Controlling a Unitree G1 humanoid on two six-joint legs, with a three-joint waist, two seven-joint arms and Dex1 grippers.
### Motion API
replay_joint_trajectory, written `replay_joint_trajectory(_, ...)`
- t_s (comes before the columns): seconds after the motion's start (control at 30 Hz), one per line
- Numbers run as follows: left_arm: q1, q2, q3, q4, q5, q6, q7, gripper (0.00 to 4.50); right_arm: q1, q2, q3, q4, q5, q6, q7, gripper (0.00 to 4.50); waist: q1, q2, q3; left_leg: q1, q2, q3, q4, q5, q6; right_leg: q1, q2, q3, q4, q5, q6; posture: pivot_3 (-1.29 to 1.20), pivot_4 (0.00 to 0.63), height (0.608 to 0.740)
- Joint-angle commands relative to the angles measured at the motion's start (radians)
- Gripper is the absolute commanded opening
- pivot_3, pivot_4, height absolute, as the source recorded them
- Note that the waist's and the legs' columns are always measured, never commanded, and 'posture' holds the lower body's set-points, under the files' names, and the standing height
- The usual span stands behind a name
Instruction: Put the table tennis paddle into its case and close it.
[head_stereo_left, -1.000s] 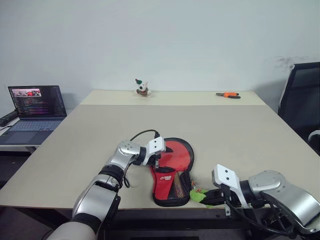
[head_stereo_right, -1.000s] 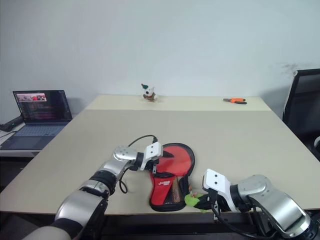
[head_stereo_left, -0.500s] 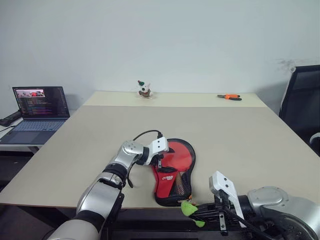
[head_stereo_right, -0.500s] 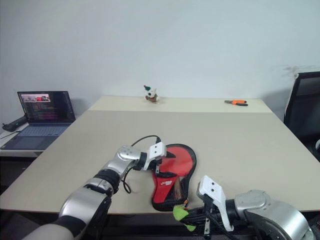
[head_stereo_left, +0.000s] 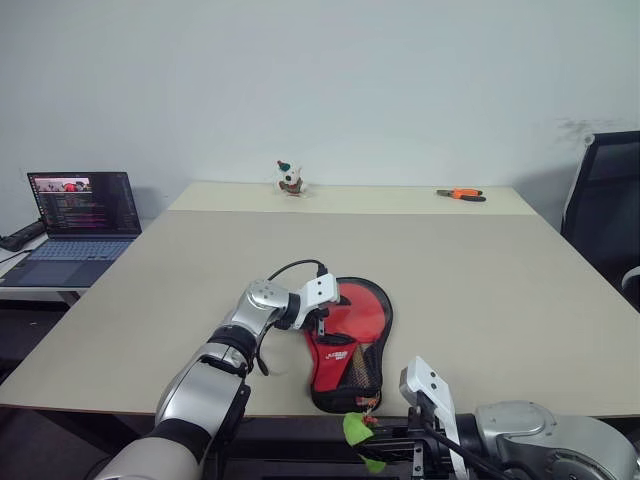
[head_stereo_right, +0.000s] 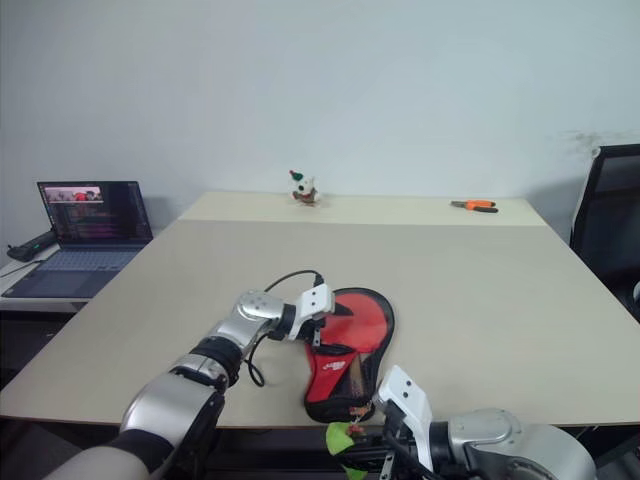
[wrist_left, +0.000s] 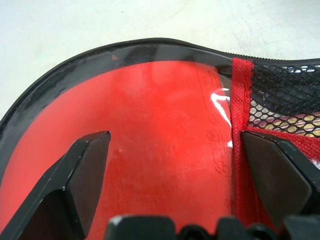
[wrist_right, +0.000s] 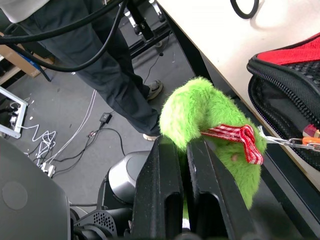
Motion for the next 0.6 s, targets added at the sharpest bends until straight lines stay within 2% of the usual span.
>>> replay_joint_trajectory(0.03, 0.029, -0.007, -0.055, 0.040, 0.079, 0.021, 0.029, 4.50, 0.010, 0.008, 0.012, -0.100, 0.134, -0.006, 0.030, 0.04, 0.000, 0.000, 0.000, 0.000, 0.000, 0.000, 0.000, 0.000, 0.000, 0.000, 0.000, 0.000, 0.000, 0.000, 0.000, 0.00, 0.150, 0.740)
replay_joint_trajectory(0.3, 0.029, 0.012, -0.054, 0.040, 0.082, 0.022, 0.028, 4.50, 0.060, -0.029, -0.012, -0.152, 0.252, -0.027, 0.000, 0.04, -0.003, 0.000, 0.000, -0.001, 0.001, -0.001, -0.004, 0.000, 0.000, 0.001, 0.000, -0.001, -0.007, 0.001, 0.002, 0.00, 0.150, 0.740)
replay_joint_trajectory(0.5, 0.042, 0.006, -0.049, 0.031, 0.074, 0.021, 0.029, 4.50, 0.022, -0.023, 0.035, -0.110, 0.198, -0.051, -0.005, 0.04, -0.003, 0.000, 0.000, -0.002, 0.001, -0.001, -0.007, 0.000, 0.000, 0.000, 0.000, -0.002, -0.009, 0.002, 0.003, 0.00, 0.150, 0.740)
replay_joint_trajectory(0.6, 0.059, 0.014, -0.041, 0.020, 0.064, 0.018, 0.025, 4.50, -0.013, -0.025, 0.052, -0.071, 0.177, -0.065, 0.003, 0.74, -0.004, 0.000, 0.000, -0.001, 0.001, -0.001, -0.007, 0.000, 0.000, 0.000, 0.000, -0.002, -0.010, 0.000, 0.001, 0.00, 0.150, 0.740)
